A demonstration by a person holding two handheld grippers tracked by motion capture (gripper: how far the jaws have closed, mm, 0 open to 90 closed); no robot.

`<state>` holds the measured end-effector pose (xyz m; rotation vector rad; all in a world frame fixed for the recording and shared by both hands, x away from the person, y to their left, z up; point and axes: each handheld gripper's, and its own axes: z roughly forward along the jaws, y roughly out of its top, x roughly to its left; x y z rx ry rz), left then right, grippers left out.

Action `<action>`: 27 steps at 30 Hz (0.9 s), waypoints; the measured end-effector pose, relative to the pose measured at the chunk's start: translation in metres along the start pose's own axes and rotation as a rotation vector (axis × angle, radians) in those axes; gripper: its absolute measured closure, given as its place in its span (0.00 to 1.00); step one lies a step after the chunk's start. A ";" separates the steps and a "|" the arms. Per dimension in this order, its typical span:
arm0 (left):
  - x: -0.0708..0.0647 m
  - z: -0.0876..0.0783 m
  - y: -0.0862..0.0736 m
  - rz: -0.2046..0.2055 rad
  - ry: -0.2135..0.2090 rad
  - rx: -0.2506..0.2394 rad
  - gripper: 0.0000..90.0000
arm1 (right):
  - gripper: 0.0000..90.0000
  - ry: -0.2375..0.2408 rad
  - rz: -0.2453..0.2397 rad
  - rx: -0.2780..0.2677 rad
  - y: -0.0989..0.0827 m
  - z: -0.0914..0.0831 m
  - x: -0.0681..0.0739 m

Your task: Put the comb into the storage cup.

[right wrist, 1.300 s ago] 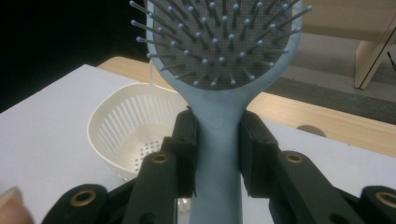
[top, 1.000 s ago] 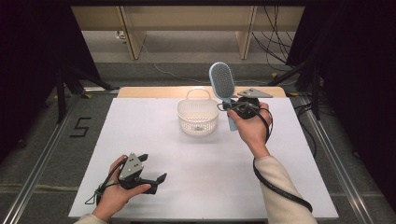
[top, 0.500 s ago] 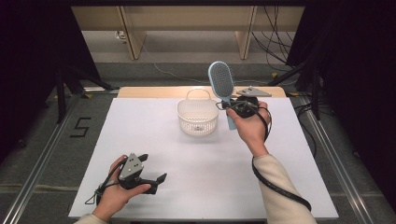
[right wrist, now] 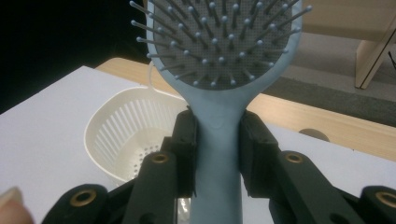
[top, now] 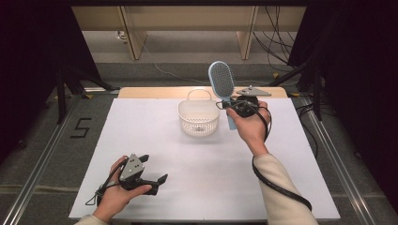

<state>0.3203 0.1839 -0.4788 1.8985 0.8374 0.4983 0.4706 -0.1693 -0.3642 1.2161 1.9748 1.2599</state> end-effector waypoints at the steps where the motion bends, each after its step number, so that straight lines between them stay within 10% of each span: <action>1: 0.000 0.000 0.000 0.000 0.000 0.000 0.03 | 0.79 -0.003 -0.002 0.000 0.000 0.000 0.000; 27: 0.000 0.000 0.000 0.000 -0.002 0.002 0.03 | 0.79 0.003 0.004 -0.007 0.007 0.008 0.001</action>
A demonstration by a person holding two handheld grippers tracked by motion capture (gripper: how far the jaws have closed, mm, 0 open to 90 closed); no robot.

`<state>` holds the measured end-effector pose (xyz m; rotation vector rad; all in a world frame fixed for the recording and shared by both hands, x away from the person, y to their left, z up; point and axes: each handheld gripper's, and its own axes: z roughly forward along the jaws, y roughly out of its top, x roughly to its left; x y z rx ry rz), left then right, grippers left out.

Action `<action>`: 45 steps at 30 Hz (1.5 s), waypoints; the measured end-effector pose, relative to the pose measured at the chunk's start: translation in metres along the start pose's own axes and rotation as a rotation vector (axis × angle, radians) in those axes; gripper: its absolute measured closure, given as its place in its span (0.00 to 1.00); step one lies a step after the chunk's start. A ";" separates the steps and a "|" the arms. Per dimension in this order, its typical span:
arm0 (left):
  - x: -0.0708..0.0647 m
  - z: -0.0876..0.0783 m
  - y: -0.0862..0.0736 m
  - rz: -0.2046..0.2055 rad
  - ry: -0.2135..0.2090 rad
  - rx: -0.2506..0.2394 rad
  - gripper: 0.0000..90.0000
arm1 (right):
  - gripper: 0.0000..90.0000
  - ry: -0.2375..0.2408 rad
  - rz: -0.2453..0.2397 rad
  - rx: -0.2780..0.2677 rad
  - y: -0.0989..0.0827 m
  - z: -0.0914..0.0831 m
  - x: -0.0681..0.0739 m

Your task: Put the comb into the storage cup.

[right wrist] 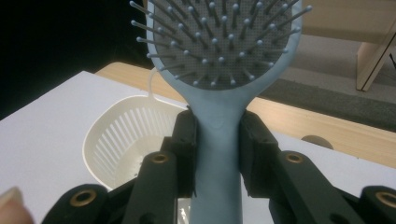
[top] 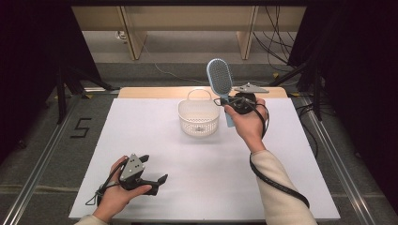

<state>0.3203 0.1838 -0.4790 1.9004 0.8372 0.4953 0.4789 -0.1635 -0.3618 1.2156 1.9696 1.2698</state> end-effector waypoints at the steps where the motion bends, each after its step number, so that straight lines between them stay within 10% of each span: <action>1: 0.000 0.000 0.000 0.002 0.001 0.000 0.03 | 0.79 0.000 0.001 0.001 0.000 0.000 0.000; 45: 0.000 0.000 0.000 0.004 -0.002 0.002 0.03 | 0.79 0.016 0.000 0.003 0.009 0.013 0.007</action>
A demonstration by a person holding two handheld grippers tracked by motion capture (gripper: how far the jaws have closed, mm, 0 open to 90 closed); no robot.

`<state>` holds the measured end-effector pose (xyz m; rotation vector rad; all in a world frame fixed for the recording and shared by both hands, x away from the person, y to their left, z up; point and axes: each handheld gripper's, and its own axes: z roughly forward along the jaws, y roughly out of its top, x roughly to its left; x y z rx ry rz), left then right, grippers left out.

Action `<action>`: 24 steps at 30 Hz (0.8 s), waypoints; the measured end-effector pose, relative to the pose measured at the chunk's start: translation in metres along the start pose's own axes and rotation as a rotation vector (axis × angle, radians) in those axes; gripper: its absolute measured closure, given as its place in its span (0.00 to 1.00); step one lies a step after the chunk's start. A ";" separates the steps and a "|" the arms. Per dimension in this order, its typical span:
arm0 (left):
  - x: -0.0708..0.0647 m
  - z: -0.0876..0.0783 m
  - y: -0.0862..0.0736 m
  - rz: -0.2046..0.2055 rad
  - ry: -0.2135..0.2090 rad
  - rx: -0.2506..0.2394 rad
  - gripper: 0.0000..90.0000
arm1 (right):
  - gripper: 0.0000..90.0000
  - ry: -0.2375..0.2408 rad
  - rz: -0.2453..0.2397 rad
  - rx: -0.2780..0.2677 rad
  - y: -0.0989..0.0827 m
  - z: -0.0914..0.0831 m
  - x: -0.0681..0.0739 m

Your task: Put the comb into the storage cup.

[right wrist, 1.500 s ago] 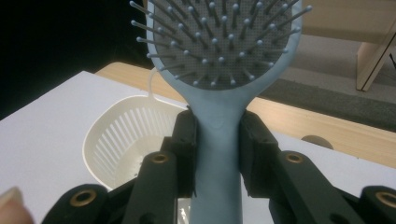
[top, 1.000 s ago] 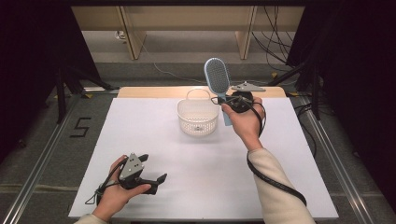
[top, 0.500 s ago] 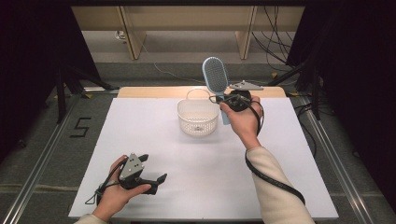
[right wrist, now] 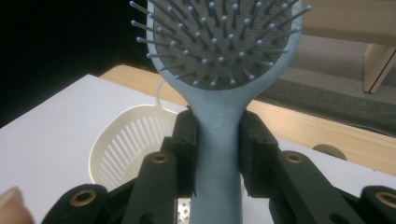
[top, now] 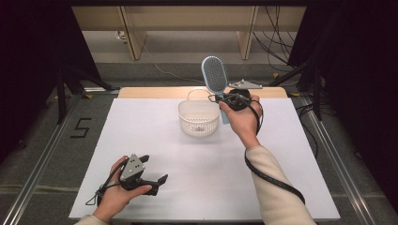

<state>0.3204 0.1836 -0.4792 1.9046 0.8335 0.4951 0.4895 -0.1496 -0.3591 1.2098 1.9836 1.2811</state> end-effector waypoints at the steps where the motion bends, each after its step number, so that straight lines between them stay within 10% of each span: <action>1: 0.000 0.000 0.000 0.000 0.000 0.000 0.03 | 0.79 -0.002 -0.001 0.001 0.000 0.000 0.000; 24: 0.000 0.000 0.000 0.001 -0.001 0.001 0.03 | 0.79 0.004 -0.004 0.000 0.006 0.006 0.004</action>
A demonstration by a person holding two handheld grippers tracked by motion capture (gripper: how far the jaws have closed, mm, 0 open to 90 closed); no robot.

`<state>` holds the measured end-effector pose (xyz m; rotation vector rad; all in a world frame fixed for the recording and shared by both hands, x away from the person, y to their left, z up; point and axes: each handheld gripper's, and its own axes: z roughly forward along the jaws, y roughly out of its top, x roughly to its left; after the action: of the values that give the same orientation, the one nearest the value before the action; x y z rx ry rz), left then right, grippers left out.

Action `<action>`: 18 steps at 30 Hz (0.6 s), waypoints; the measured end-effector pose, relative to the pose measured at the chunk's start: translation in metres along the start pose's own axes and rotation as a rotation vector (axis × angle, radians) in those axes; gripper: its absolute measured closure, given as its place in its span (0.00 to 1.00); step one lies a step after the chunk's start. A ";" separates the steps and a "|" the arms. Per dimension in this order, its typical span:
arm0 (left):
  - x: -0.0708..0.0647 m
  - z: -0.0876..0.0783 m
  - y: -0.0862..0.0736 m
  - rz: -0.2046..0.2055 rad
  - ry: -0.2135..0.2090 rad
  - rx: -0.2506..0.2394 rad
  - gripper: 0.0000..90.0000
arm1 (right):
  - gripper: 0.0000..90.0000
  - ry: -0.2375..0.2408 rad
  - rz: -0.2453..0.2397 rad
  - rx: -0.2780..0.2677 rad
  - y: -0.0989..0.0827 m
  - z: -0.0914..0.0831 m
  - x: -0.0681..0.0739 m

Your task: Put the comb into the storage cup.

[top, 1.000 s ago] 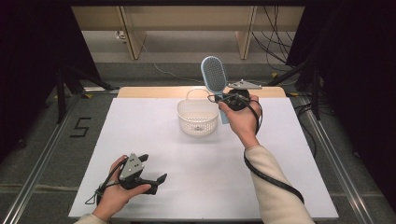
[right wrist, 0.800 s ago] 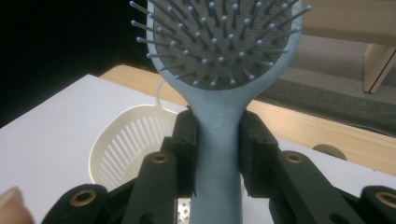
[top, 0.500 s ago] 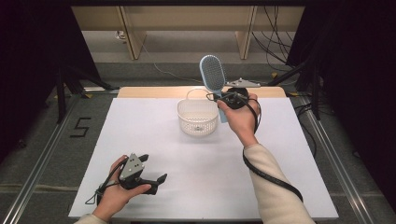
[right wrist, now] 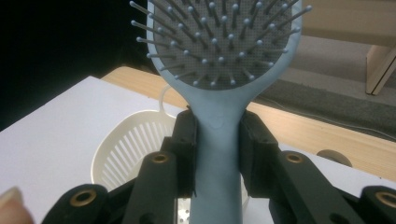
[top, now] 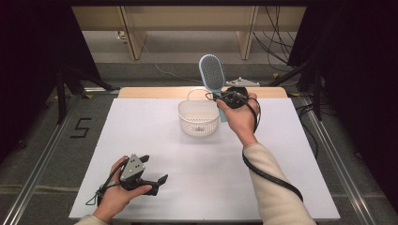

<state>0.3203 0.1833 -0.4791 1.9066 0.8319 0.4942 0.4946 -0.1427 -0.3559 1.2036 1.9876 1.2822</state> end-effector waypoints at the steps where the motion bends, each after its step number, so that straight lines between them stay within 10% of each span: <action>1: 0.000 0.000 0.000 0.001 -0.001 0.000 0.03 | 0.79 0.000 -0.002 0.000 0.000 0.000 0.000; 18: 0.000 0.000 0.000 0.001 -0.002 0.000 0.03 | 0.79 0.001 -0.005 0.005 0.002 0.005 0.001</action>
<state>0.3202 0.1832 -0.4791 1.9076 0.8300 0.4928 0.4986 -0.1392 -0.3567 1.1993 1.9946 1.2769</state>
